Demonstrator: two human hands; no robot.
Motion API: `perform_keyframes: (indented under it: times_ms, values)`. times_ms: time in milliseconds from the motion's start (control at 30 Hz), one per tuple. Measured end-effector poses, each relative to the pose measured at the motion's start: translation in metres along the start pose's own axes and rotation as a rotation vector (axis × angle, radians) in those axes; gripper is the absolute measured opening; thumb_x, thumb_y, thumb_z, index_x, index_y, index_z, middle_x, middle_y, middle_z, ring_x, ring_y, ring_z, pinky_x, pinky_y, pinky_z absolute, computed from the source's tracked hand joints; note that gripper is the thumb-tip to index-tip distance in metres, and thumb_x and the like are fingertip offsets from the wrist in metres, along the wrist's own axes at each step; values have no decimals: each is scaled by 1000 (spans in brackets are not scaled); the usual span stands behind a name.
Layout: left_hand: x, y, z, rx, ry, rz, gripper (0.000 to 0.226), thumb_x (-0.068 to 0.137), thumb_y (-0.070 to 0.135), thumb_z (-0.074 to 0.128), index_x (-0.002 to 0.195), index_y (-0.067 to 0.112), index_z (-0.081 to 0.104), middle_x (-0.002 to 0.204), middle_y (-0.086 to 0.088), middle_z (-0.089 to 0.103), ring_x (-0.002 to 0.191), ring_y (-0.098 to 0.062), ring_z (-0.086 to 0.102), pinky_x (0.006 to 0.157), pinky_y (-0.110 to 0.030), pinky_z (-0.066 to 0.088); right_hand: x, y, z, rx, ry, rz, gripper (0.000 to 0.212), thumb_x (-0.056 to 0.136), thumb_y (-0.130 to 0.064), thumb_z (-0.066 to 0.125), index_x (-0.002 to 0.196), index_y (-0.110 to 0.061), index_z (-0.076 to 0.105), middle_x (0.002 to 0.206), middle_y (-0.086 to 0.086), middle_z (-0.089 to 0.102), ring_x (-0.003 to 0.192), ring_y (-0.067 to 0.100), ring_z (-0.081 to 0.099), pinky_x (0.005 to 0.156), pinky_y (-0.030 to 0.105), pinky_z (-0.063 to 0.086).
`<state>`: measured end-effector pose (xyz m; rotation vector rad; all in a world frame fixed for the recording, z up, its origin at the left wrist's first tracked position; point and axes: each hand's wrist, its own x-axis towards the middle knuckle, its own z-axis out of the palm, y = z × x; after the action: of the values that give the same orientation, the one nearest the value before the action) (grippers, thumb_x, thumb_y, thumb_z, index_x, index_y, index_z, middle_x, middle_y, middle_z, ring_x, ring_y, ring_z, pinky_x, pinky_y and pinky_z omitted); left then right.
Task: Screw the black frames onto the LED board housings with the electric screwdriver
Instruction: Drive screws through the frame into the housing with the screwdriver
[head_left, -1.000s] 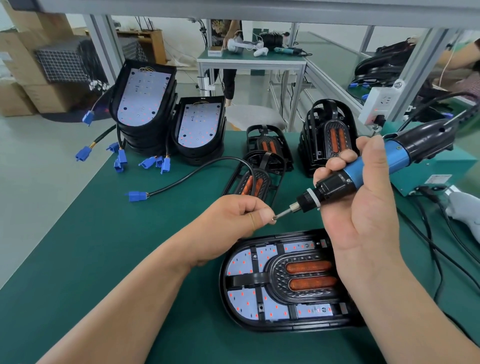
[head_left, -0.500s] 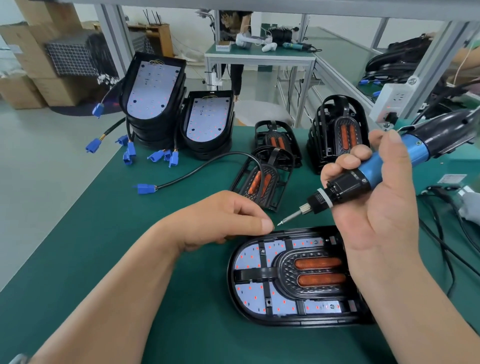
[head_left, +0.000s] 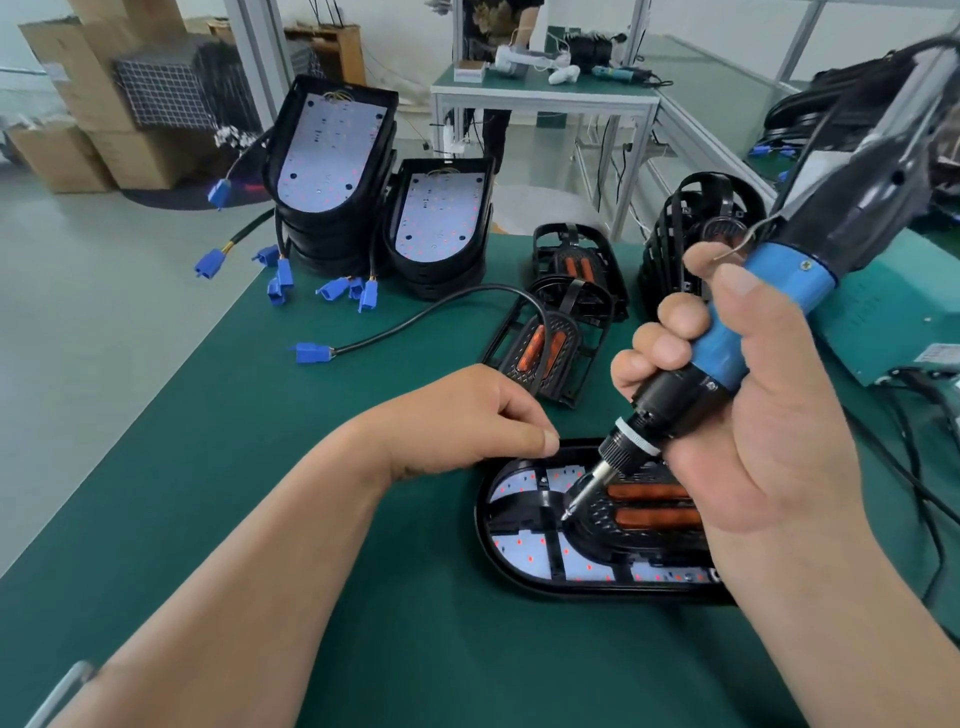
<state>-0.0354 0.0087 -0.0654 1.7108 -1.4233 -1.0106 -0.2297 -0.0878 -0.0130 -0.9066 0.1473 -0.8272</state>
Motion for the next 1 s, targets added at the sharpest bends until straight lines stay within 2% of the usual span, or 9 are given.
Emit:
perform_keyframes:
  times_ms: [200,300,400,433,533,633,767,1000]
  values:
    - [0,0,0,15,-4,-20,11,95,28,76,92,19,83,71,23,70,62,4,52,56,-8,39,-4,4,6,-62,-41,19,15,97,-26,59,112,-24,61,78,-6,50,63,10,49,69,27,45]
    - [0,0,0,10,-5,-23,11,94,29,76,93,21,83,73,20,72,63,7,55,57,-7,39,-6,5,8,-72,-60,30,19,92,-27,63,111,-23,62,78,-5,49,63,11,48,69,27,44]
    - [-1,1,0,14,-2,-30,15,90,36,77,96,24,84,88,8,79,77,2,63,72,-18,49,-6,6,8,-78,-71,42,20,90,-27,65,110,-23,64,77,-5,49,63,10,48,69,28,44]
    - [-1,0,1,9,-4,-29,16,90,37,76,96,24,84,89,8,79,79,2,64,73,-18,49,-6,6,8,-75,-75,50,19,91,-26,65,110,-23,64,77,-5,49,63,11,48,69,28,43]
    - [0,-1,1,-2,-8,-27,12,91,33,77,96,24,84,83,14,77,75,5,63,66,-9,44,-7,7,7,-76,-86,68,15,95,-24,61,111,-22,64,77,-4,49,62,11,48,69,29,43]
    - [1,-1,1,-1,-3,-21,9,93,31,77,93,25,83,76,18,73,68,7,59,60,-6,41,-9,9,8,-78,-104,79,15,99,-21,56,112,-20,62,77,-3,49,62,12,48,68,29,43]
    - [0,1,1,-11,-16,-12,9,95,27,76,88,26,81,67,22,67,58,9,54,53,-4,37,-9,10,8,-76,-127,95,16,97,-22,58,113,-20,62,77,-3,50,62,12,49,67,29,43]
    - [-2,5,2,0,-11,-20,12,95,26,76,84,25,80,62,21,62,54,6,48,51,-6,35,-10,10,9,-95,-141,106,17,95,-20,60,111,-20,63,76,-2,48,61,13,48,65,28,44]
